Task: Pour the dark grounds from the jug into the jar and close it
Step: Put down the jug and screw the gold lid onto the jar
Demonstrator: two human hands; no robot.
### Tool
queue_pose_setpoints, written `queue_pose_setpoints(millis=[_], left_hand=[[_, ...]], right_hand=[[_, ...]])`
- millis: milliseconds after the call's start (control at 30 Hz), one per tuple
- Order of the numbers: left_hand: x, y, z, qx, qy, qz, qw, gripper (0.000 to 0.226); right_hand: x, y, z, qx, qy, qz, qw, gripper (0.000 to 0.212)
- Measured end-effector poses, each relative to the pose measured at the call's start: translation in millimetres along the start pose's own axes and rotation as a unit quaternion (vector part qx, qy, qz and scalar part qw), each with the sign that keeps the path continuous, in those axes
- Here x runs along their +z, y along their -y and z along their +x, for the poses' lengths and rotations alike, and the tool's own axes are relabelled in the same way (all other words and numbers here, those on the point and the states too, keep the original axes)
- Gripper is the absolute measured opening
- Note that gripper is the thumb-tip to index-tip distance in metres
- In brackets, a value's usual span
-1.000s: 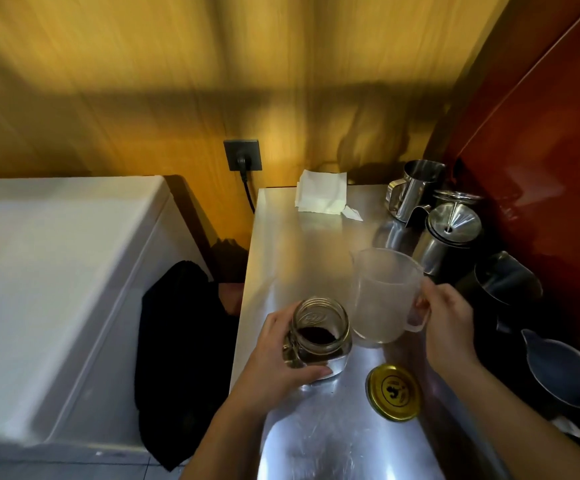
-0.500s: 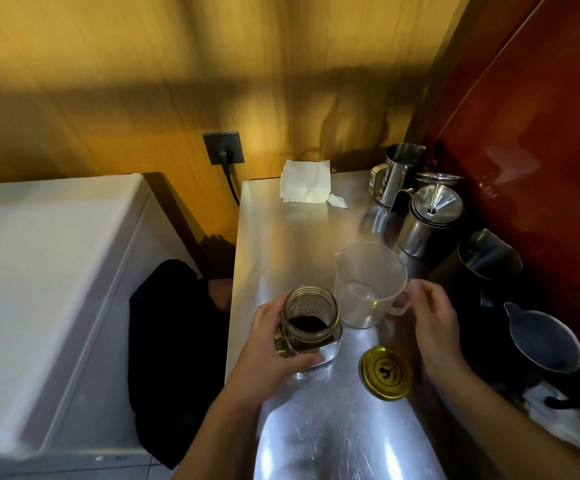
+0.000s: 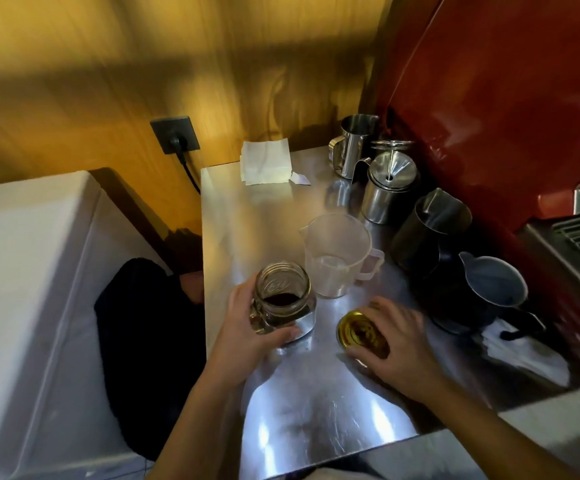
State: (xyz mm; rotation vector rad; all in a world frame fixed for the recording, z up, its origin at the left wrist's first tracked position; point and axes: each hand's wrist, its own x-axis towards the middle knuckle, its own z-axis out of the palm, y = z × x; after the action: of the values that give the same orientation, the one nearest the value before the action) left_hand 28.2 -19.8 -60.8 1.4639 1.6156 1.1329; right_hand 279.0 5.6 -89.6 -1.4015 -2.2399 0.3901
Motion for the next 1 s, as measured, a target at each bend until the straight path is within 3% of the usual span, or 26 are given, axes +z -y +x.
queue_pose_setpoints(millis=[100,200,367,733,867,1000], left_hand=[[-0.9,-0.6,-0.9,0.001,0.0,0.005,1.0,0.08],[-2.0,-0.1,-1.4,0.002,0.009,0.003,1.0,0.082],[-2.3,3.3,-2.0,0.011,0.01,0.016,1.0,0.083],[-3.7,1.7,-5.1,0.012,0.026,0.028,0.999,0.089],[-4.1,1.5,-6.8,0.011,0.025,0.025,0.999,0.087],[-4.6,1.4,-8.7,0.017,0.019,0.018,1.0,0.085]], right_hand=[[6.0,0.8,-7.1,-0.015,0.053,-0.043,0.998,0.063],[10.7,-0.5,-12.1,-0.015,0.063,-0.069,0.995,0.062],[6.9,4.6,-10.2,0.006,0.022,-0.054,0.998,0.056],[-42.6,56.5,25.5,-0.046,-0.099,0.078,0.991,0.057],[-44.4,73.5,36.5,-0.091,-0.09,0.15,0.98,0.061],[-37.7,90.5,45.9,-0.16,-0.069,0.135,0.975,0.058]])
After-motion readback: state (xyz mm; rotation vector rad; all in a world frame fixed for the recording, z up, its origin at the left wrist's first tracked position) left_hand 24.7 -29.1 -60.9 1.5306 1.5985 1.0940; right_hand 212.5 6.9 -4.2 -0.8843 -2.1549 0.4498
